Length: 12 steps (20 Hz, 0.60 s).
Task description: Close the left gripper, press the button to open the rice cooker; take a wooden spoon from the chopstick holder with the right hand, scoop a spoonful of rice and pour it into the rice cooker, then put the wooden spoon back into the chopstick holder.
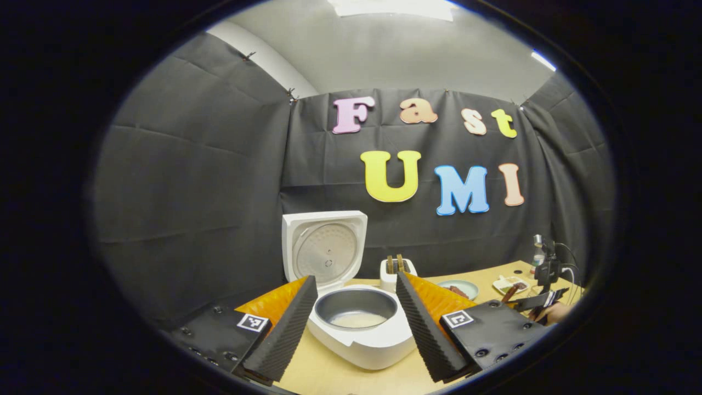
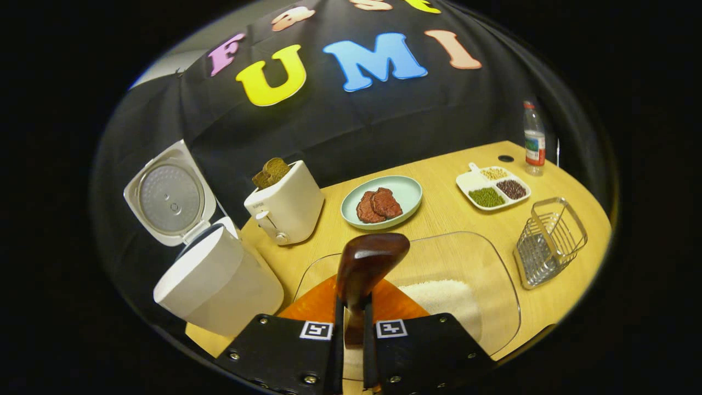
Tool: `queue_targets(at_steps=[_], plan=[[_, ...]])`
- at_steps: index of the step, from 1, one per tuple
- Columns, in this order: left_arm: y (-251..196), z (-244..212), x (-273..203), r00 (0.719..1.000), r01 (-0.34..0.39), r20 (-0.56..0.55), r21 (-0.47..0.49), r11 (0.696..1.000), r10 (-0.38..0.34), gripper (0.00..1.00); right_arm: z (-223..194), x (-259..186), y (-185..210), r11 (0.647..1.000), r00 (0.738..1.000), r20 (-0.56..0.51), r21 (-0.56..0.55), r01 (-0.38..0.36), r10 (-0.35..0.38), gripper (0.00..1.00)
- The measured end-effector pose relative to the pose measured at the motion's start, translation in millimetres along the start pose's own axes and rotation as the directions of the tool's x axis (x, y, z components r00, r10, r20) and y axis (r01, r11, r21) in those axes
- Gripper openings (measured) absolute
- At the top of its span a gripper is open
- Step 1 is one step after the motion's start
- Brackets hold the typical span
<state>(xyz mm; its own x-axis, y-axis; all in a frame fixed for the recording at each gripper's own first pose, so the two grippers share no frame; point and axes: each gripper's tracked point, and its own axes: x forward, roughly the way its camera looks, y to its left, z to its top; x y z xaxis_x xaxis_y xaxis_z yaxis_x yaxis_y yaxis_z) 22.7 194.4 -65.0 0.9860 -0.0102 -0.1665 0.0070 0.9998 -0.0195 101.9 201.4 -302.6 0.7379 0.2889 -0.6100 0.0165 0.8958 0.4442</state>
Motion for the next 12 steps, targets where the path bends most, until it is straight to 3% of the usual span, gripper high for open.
queue_targets(at_steps=[1, 4, 6, 12], plan=[[0, 0, -1, 1.000, 0.000, 0.001, 0.001, 1.000, 0.000, 0.94, -1, 0, -3, 0.998, 1.000, -0.003, 0.062, -0.008, 0.008, 0.14], [-1, 1, -3, 1.000, 0.000, -0.003, -0.001, 1.000, 0.000, 0.94, -2, 0, -14, 0.976, 0.999, -0.014, 0.215, -0.035, 0.039, 0.14], [-2, 2, -1, 1.000, 0.001, -0.002, 0.003, 1.000, -0.001, 0.99, 3, -5, -21, 0.948, 0.998, -0.007, 0.313, -0.056, 0.061, 0.14], [-13, 6, -1, 1.000, 0.004, 0.008, -0.005, 1.000, -0.004, 0.94, 39, -23, -40, 0.872, 0.993, 0.062, 0.475, -0.122, 0.105, 0.15]])
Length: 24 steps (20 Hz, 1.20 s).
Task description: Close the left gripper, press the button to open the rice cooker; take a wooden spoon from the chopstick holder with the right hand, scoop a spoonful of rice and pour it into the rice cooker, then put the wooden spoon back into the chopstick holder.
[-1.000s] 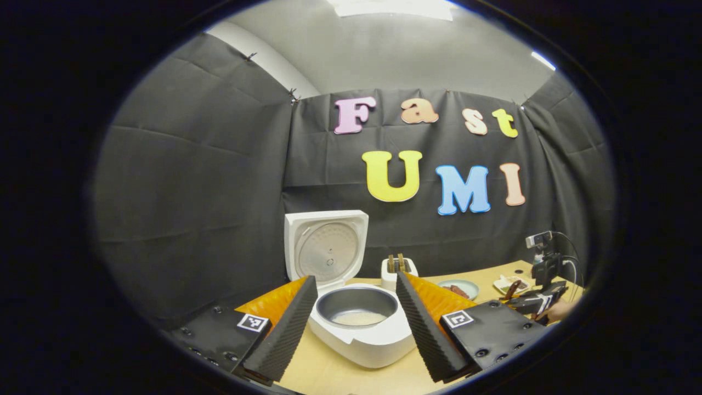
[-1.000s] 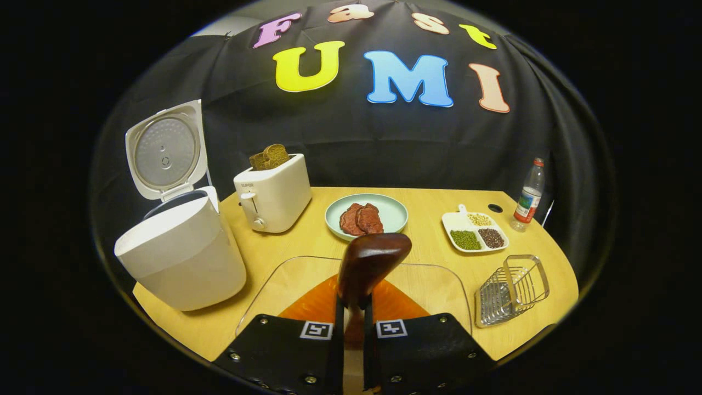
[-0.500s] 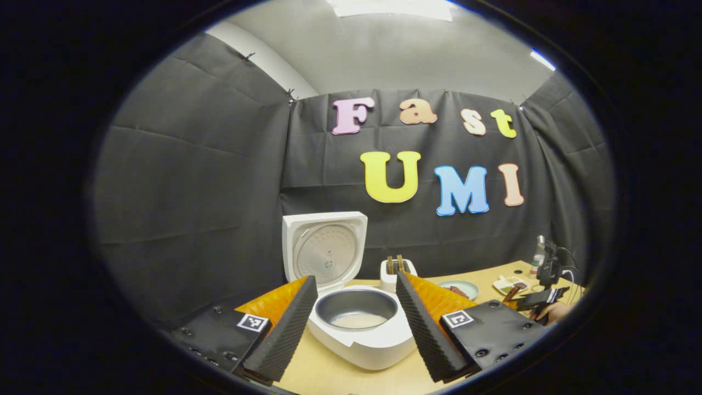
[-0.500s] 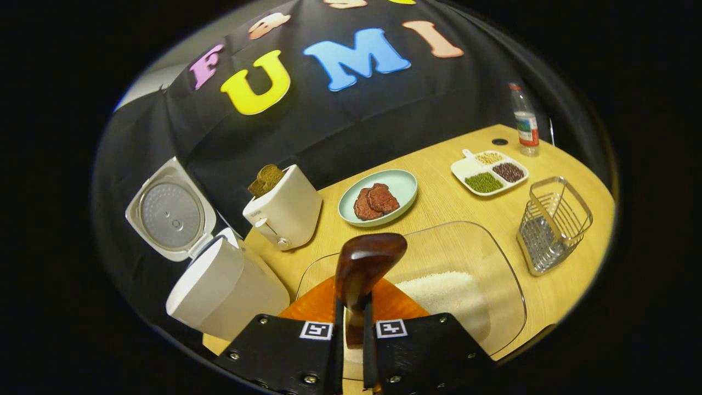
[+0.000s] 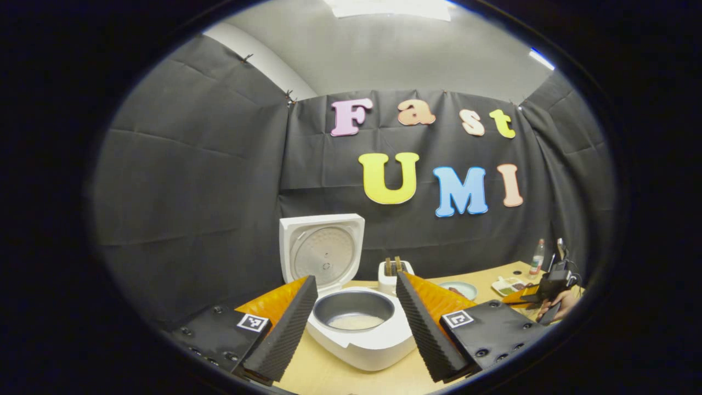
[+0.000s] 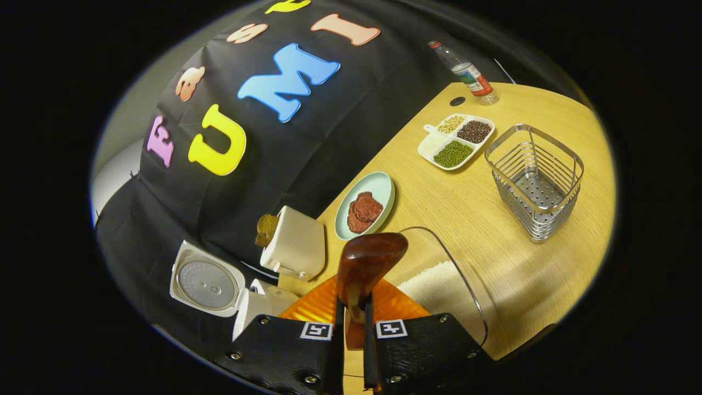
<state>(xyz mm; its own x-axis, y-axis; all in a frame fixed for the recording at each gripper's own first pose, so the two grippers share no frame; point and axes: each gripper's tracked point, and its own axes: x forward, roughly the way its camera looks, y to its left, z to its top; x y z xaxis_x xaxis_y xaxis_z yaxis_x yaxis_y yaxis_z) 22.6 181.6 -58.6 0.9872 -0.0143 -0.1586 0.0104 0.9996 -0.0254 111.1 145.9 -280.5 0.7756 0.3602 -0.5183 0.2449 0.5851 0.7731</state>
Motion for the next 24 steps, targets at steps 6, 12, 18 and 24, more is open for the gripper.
queue_targets(at_steps=[6, 12, 18, 24], plan=[[-9, -3, 3, 1.000, 0.012, 0.002, -0.023, 1.000, -0.012, 0.99, 26, -16, 40, 0.981, 0.992, 0.020, 0.142, -0.129, 0.128, 0.14], [4, -6, 6, 1.000, 0.007, 0.005, -0.035, 0.999, -0.007, 0.99, 37, -20, 98, 0.971, 0.977, 0.043, 0.104, -0.214, 0.210, 0.15], [40, -12, 3, 0.999, -0.041, 0.006, -0.055, 0.998, 0.041, 0.99, 29, -8, 163, 0.957, 0.958, 0.042, 0.053, -0.287, 0.285, 0.15], [87, -19, -12, 0.993, -0.118, 0.005, -0.068, 0.991, 0.119, 1.00, -6, 15, 219, 0.938, 0.938, -0.009, 0.026, -0.345, 0.345, 0.15]])
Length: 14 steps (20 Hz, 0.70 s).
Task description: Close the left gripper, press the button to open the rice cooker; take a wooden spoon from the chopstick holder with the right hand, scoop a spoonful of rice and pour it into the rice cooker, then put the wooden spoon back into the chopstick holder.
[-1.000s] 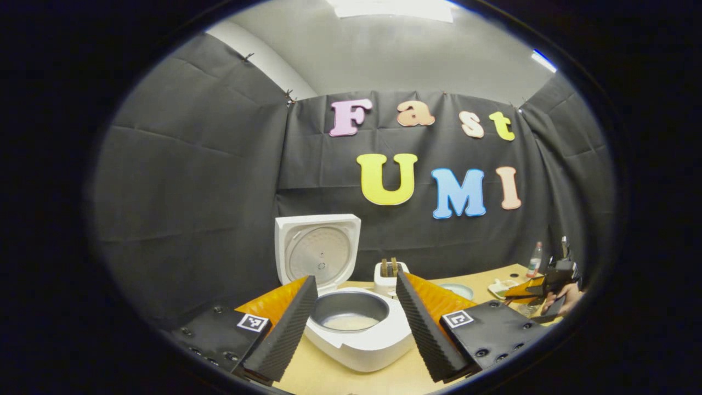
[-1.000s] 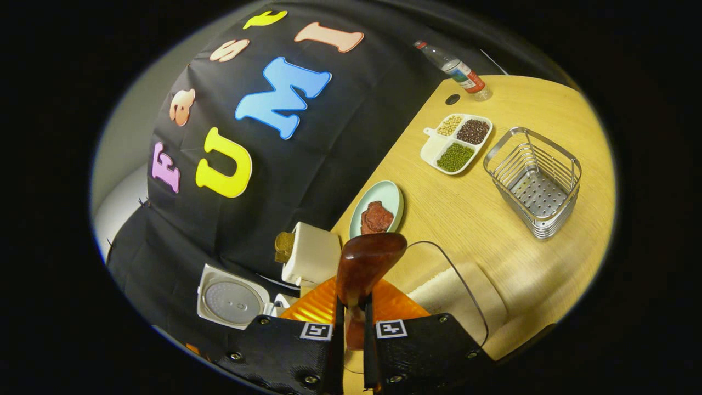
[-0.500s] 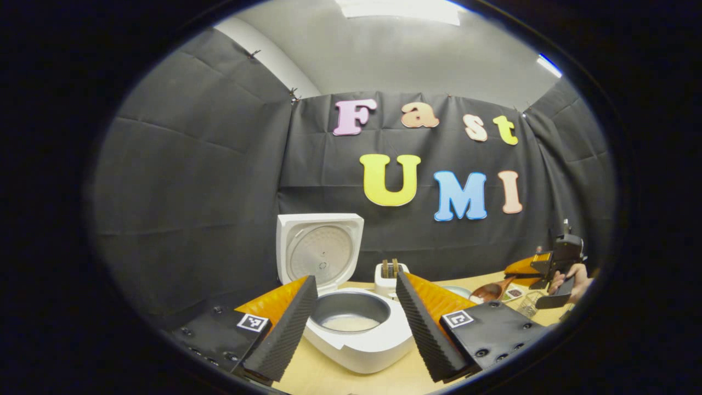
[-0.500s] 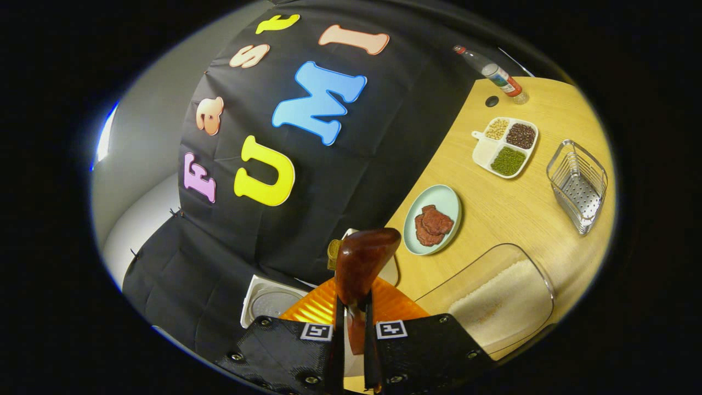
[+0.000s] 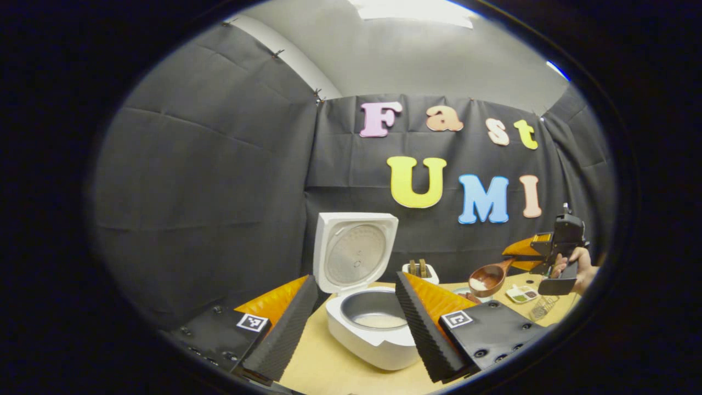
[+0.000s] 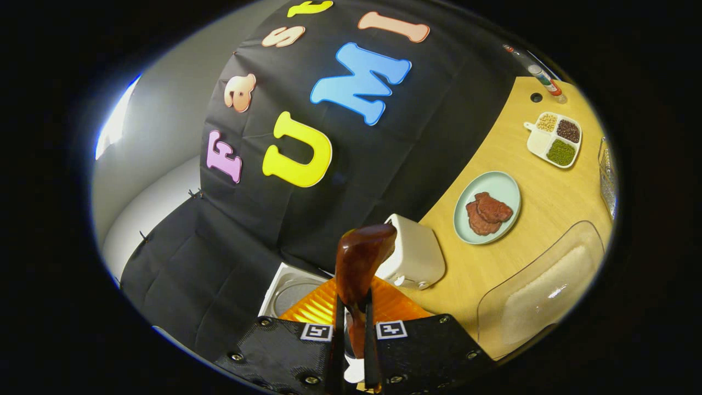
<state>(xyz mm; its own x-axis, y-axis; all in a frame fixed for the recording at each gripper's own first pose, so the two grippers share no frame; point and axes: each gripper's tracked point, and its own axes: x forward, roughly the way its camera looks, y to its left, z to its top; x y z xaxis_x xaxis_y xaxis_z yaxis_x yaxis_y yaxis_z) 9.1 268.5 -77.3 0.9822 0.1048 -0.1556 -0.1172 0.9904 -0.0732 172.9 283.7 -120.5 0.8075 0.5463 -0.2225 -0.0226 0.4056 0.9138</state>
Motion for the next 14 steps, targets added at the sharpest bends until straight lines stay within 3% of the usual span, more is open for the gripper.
queue_targets(at_steps=[2, 8, 14], plan=[[14, -4, -6, 1.000, -0.026, -0.007, -0.009, 1.000, 0.026, 0.96, -14, 15, 8, 1.000, 1.000, -0.024, -0.014, -0.011, 0.011, 0.14], [50, -15, -25, 0.994, -0.104, -0.026, -0.012, 0.995, 0.103, 0.99, -55, 57, 22, 0.997, 0.997, -0.080, -0.078, -0.018, 0.012, 0.14], [75, -38, -40, 0.986, -0.155, -0.066, -0.016, 0.988, 0.153, 0.95, -96, 107, 35, 0.971, 0.993, -0.115, -0.239, -0.014, -0.014, 0.14]])
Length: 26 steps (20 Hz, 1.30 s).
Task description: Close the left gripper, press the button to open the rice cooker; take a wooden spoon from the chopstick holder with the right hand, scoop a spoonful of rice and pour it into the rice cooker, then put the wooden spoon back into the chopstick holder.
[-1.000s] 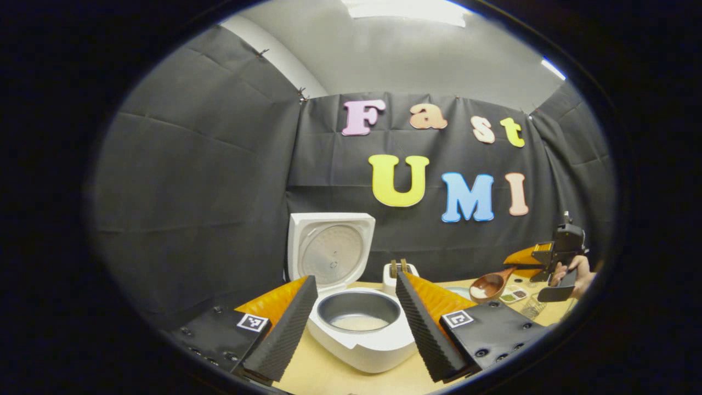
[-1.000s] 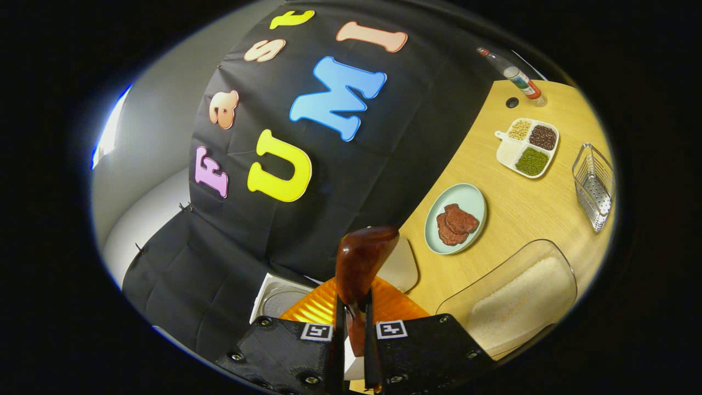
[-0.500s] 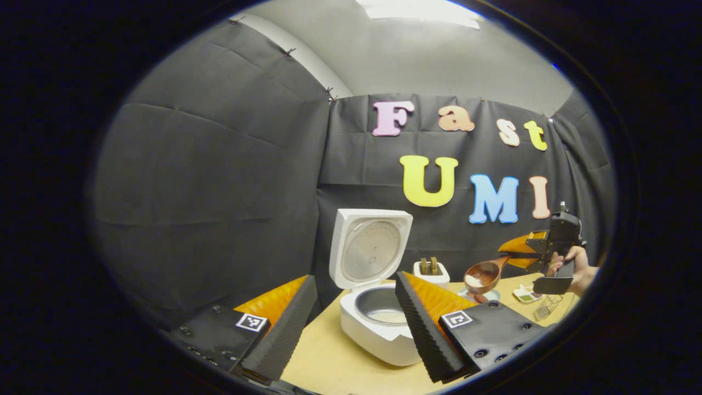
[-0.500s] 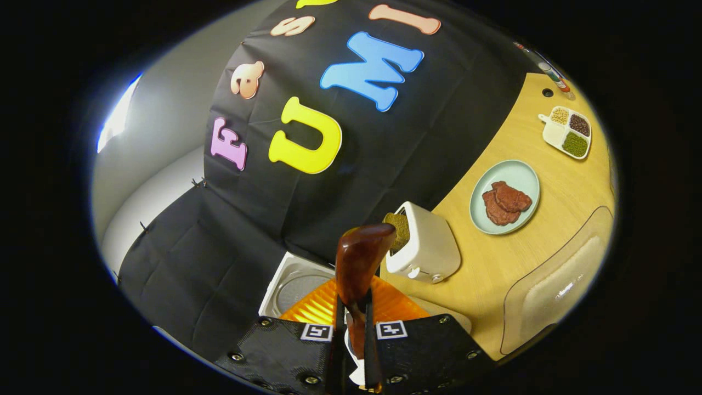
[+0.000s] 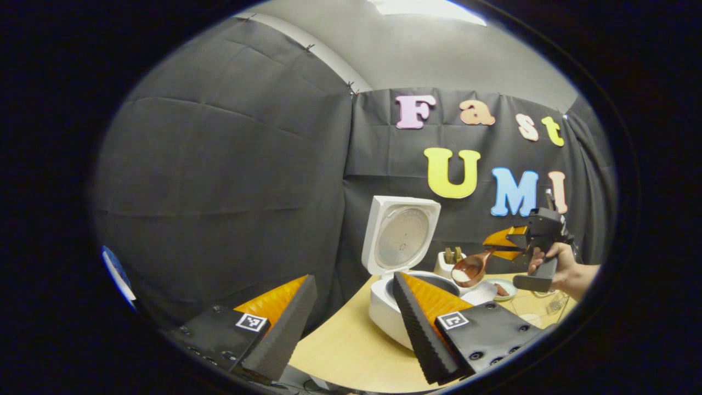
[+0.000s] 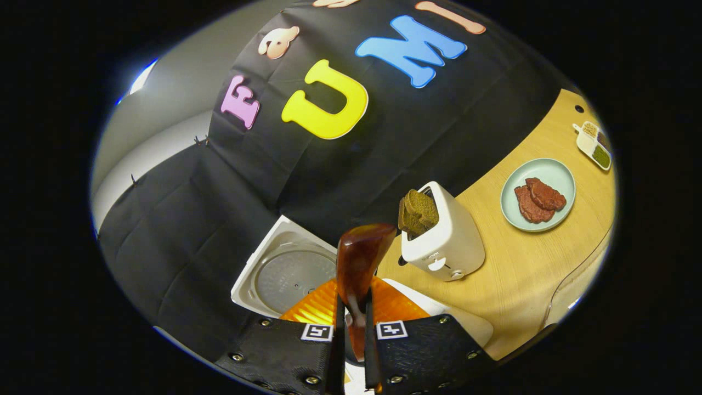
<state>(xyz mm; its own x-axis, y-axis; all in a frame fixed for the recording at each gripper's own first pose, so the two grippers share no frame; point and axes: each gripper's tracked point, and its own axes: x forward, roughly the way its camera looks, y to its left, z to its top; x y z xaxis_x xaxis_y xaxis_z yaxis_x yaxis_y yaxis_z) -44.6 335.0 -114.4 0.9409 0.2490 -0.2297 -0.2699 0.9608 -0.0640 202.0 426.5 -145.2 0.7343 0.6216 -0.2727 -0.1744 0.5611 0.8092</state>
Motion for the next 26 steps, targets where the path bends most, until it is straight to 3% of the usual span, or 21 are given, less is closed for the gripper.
queue_targets(at_steps=[4, 7, 12, 16, 20, 24, 26], plan=[[17, -9, -5, 0.999, -0.036, -0.018, -0.006, 0.999, 0.036, 0.96, -26, 32, 18, 0.992, 0.999, -0.032, -0.127, -0.002, -0.002, 0.14], [32, -18, -12, 0.997, -0.068, -0.032, -0.018, 0.998, 0.067, 0.96, -44, 50, 30, 0.965, 0.998, -0.054, -0.262, 0.010, -0.025, 0.14], [54, -31, -19, 0.992, -0.119, -0.054, -0.046, 0.992, 0.116, 0.96, -66, 71, 37, 0.854, 0.997, -0.058, -0.521, 0.018, -0.057, 0.14], [60, -34, -20, 0.990, -0.133, -0.057, -0.054, 0.990, 0.130, 0.98, -74, 73, 40, 0.751, 0.995, -0.053, -0.659, 0.025, -0.079, 0.14], [56, -36, -16, 0.991, -0.128, -0.054, -0.062, 0.990, 0.125, 0.98, -72, 65, 45, 0.620, 0.997, -0.029, -0.784, 0.025, -0.077, 0.14], [49, -32, -17, 0.993, -0.113, -0.046, -0.079, 0.990, 0.110, 0.98, -71, 47, 72, 0.401, 1.000, -0.009, -0.916, -0.007, -0.002, 0.14], [36, -26, -14, 0.995, -0.097, -0.034, -0.070, 0.993, 0.095, 0.96, -72, 38, 80, 0.311, 0.999, 0.004, -0.950, -0.009, 0.042, 0.14]])
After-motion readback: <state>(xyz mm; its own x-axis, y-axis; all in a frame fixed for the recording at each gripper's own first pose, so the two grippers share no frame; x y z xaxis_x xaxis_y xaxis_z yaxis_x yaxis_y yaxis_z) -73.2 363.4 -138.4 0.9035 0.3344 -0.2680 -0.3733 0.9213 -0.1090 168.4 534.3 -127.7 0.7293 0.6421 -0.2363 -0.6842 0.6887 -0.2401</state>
